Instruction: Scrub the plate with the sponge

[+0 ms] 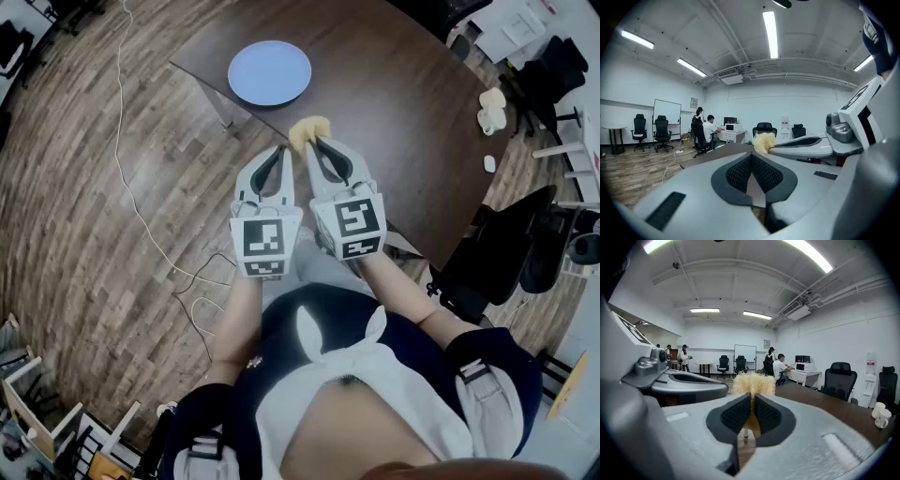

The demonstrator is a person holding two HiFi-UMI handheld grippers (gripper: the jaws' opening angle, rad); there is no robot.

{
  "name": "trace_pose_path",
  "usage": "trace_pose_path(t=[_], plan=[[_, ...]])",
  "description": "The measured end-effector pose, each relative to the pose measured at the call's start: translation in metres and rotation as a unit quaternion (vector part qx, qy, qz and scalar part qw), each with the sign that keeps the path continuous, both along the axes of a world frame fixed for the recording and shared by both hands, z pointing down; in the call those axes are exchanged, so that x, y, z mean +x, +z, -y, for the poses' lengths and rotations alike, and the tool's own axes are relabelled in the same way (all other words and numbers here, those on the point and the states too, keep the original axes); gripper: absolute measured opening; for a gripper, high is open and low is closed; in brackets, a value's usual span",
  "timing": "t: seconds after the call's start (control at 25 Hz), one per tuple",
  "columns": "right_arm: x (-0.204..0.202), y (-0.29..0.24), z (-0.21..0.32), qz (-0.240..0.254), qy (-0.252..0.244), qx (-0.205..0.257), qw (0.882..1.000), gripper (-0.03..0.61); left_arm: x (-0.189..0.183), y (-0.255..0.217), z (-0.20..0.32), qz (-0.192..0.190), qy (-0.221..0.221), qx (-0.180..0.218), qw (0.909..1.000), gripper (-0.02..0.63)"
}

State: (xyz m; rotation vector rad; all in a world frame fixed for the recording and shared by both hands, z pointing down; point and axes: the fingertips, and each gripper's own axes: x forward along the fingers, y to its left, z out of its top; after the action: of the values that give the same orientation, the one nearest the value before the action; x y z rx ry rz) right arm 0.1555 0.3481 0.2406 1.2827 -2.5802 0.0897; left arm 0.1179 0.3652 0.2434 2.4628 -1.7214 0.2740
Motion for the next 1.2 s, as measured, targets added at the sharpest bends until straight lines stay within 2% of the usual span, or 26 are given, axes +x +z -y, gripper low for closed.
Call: trace_pose_path(t=[0.64,0.92,1.2], plan=[[0.023,-0.001,0.015,0.005,0.003,0.006,1.0,0.023,0.015,-0.003,0.02,0.007,-0.019,-0.002,0.9998,0.003],[0.038,0.008,0.027,0.002,-0.01,0.012,1.0,0.023,0.019,0.004,0.024,0.007,-0.056,0.004,0.9984,0.003],[0.029,0.021,0.039,-0.003,-0.027,0.0,1.0,0.023,0.007,0.013,0.036,0.016,-0.075,-0.007,0.997,0.003]])
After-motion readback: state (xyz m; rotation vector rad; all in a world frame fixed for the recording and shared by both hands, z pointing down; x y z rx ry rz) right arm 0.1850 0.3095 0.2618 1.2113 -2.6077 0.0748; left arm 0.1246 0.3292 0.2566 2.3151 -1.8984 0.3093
